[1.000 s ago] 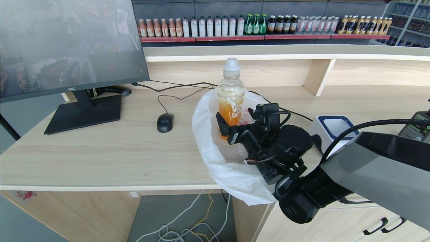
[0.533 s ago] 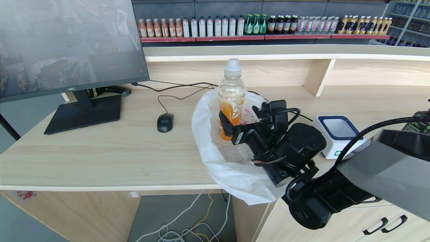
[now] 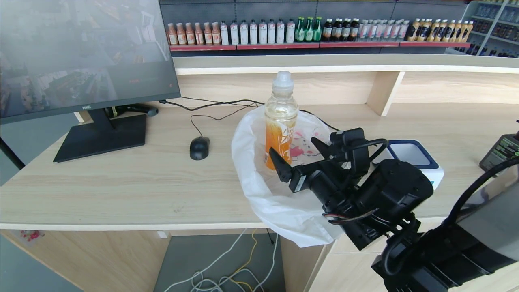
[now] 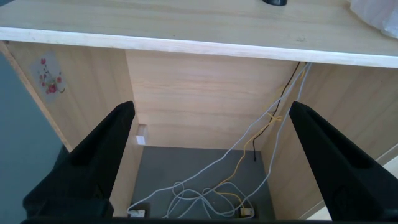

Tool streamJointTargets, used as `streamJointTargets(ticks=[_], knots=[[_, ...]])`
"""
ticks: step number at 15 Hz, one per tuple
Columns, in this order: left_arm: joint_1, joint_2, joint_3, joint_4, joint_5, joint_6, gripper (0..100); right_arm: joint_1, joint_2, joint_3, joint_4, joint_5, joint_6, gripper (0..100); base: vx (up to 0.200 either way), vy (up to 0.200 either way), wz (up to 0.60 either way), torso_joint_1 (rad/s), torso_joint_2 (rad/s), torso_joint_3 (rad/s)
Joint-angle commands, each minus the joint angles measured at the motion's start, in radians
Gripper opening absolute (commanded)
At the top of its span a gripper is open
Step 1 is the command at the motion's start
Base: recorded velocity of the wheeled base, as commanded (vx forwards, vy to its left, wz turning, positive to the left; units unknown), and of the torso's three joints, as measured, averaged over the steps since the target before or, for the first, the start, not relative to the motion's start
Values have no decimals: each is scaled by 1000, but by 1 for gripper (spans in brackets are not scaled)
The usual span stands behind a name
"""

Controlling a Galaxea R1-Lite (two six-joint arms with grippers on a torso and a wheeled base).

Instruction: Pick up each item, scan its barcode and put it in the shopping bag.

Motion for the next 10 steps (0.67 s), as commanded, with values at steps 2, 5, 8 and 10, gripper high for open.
streamJointTargets(ticks=[2, 5, 8, 10], knots=[[-1, 0, 0, 0, 1, 0, 100, 8, -96, 88, -1, 12, 19, 100, 0, 0, 0, 0, 0, 0], [0, 0, 0, 0, 1, 0, 100, 2, -105, 74, -1, 9, 84, 100, 0, 0, 0, 0, 0, 0], [0, 0, 0, 0, 1, -3, 100, 0, -107, 60, -1, 11, 84, 100, -133, 0, 0, 2, 2, 3], [0, 0, 0, 0, 1, -3, 100, 2, -108, 57, -1, 9, 84, 100, -100, 0, 0, 1, 1, 6]])
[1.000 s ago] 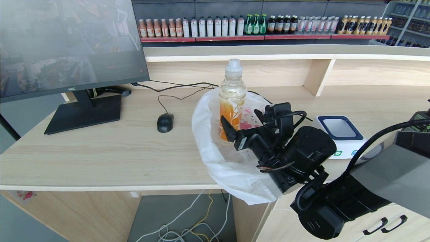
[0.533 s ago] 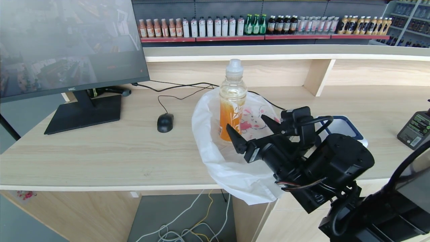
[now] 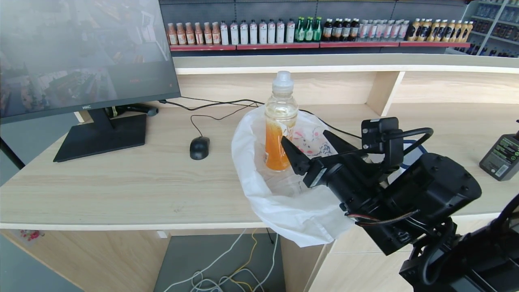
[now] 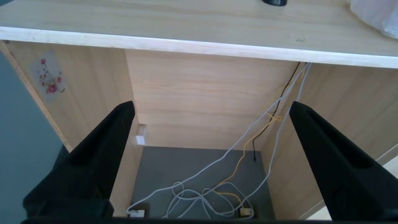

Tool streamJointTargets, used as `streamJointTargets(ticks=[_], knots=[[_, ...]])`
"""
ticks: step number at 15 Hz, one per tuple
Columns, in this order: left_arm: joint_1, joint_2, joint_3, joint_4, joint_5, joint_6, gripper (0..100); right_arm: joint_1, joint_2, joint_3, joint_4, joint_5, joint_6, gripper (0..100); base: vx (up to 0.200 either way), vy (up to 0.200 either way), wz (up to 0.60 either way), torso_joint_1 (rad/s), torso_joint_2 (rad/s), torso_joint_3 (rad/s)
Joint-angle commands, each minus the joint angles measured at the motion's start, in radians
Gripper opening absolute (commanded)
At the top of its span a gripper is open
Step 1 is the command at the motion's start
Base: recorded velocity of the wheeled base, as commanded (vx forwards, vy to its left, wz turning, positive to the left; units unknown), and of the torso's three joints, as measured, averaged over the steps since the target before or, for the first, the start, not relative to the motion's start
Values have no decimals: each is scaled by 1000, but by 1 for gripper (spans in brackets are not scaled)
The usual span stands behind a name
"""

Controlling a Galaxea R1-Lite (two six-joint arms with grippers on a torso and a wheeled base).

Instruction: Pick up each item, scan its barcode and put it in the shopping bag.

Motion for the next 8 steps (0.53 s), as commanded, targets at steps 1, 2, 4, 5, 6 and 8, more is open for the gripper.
streamJointTargets(ticks=[1, 2, 4, 5, 6, 8], knots=[[0, 0, 0, 0, -1, 0, 100, 2, -2, 1, 0, -1, 0, 100, 0, 0, 0, 0, 0, 0], [0, 0, 0, 0, -1, 0, 100, 2, -2, -2, 0, -1, 0, 100, 0, 0, 0, 0, 0, 0], [0, 0, 0, 0, -1, 0, 100, 2, 0, 4, 0, -1, 0, 100, 0, 0, 0, 0, 0, 0], [0, 0, 0, 0, 1, 0, 100, 2, 0, 4, 0, -1, 0, 100, 0, 0, 0, 0, 0, 0], [0, 0, 0, 0, 1, -1, 100, 2, -2, 7, 0, -1, 0, 100, 0, 0, 0, 0, 0, 0], [0, 0, 0, 0, 1, 2, 100, -2, -8, 11, 0, -1, 0, 100, 0, 0, 0, 0, 0, 0]])
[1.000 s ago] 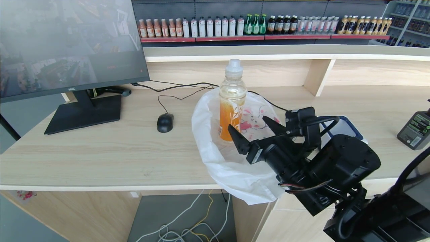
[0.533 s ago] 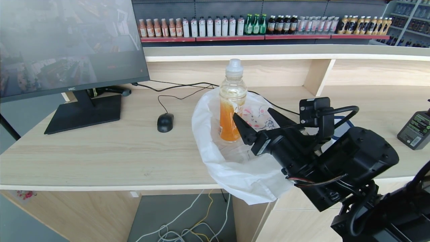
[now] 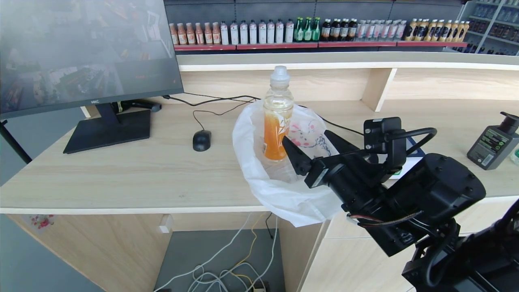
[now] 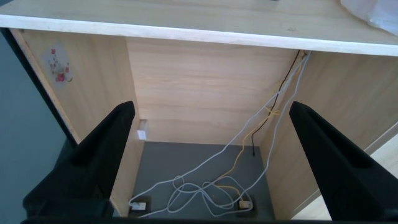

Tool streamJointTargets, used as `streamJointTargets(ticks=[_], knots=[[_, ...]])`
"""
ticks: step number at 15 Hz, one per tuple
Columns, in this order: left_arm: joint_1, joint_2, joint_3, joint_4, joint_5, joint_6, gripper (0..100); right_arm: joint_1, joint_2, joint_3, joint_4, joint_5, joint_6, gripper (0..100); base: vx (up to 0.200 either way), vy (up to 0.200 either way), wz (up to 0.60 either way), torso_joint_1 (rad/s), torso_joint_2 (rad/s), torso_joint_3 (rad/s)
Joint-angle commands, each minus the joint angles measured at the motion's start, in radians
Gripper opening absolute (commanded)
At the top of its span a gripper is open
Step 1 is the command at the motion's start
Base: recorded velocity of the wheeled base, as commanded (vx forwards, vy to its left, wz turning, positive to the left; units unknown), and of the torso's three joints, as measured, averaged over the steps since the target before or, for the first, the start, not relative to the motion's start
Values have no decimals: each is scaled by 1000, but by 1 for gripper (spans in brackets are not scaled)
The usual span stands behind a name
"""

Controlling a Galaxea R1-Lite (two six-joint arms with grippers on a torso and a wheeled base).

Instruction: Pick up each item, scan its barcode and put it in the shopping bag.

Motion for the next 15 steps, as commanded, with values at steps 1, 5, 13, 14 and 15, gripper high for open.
streamJointTargets(ticks=[1, 5, 13, 14, 15], knots=[[0, 0, 0, 0, -1, 0, 100, 0, -1, 2, 0, 0, 0, 100, 0, -200, 0, -7, 2, -2], [0, 0, 0, 0, 1, -2, 100, -4, -14, 9, 0, 0, -2, 100, 0, -200, 0, 0, -2, 2], [0, 0, 0, 0, 1, -2, 100, -4, -73, 195, 0, 1, 3, 100, 0, -200, 0, 4, 2, 3], [0, 0, 0, 0, -1, -2, 100, -4, -78, 193, 0, 1, -6, 100, 0, -200, 0, -2, 2, -2], [0, 0, 0, 0, 1, -3, 100, -44, -87, 200, 0, 0, -43, 100, 0, -200, 0, -2, 2, 2]])
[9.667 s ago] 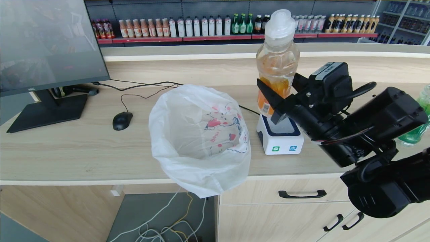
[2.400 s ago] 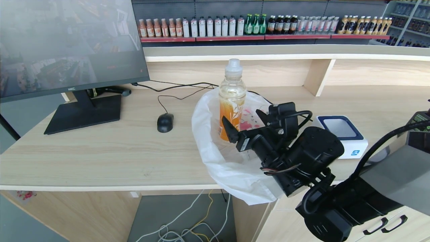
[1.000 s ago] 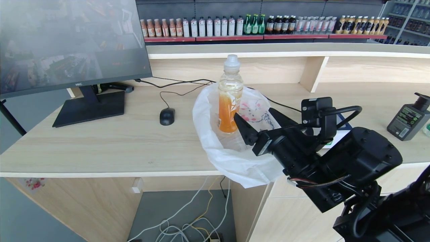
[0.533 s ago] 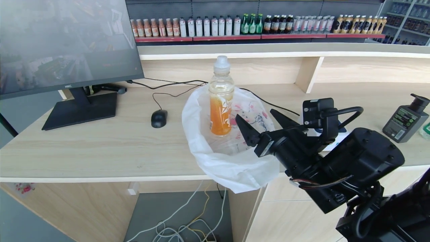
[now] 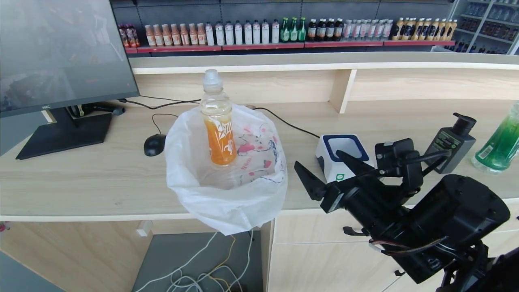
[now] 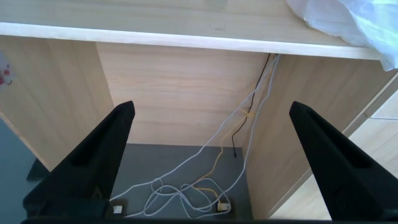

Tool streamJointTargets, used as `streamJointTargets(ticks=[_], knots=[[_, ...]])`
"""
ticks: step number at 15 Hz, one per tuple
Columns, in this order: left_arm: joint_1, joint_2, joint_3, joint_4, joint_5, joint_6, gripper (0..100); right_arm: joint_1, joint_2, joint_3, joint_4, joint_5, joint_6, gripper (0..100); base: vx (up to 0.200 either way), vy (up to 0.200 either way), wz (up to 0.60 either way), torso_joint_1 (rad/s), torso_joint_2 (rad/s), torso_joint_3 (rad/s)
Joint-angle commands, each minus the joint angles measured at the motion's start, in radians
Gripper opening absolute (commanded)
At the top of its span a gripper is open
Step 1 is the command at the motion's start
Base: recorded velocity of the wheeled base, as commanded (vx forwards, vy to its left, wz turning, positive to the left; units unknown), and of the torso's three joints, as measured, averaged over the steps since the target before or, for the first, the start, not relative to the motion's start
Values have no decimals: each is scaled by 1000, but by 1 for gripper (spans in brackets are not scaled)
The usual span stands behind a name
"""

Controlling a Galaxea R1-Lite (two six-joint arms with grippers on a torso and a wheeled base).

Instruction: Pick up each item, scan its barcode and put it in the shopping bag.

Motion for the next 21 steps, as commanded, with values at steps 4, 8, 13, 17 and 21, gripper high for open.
streamJointTargets(ticks=[4, 8, 13, 17, 21], knots=[[0, 0, 0, 0, 0, -5, 100, -104, -20, 19, -1, 1, -5, 100, 0, -200, 0, 1, 7, 2], [0, 0, 0, 0, 0, -5, 100, -109, -20, 39, -1, 1, 22, 100, 0, -200, 0, 2, 4, 1], [0, 0, 0, 0, 0, -5, 100, -96, 0, 47, -1, 1, 38, 100, 0, -200, 0, 3, 2, 4], [0, 0, 0, 0, 0, -4, 100, -98, 6, 36, -1, 1, 41, 100, 0, 0, 0, 0, 0, 0], [0, 0, 0, 0, 0, -2, 100, -103, 6, 38, -1, -2, 39, 100, 0, 0, 0, 0, 0, 0]])
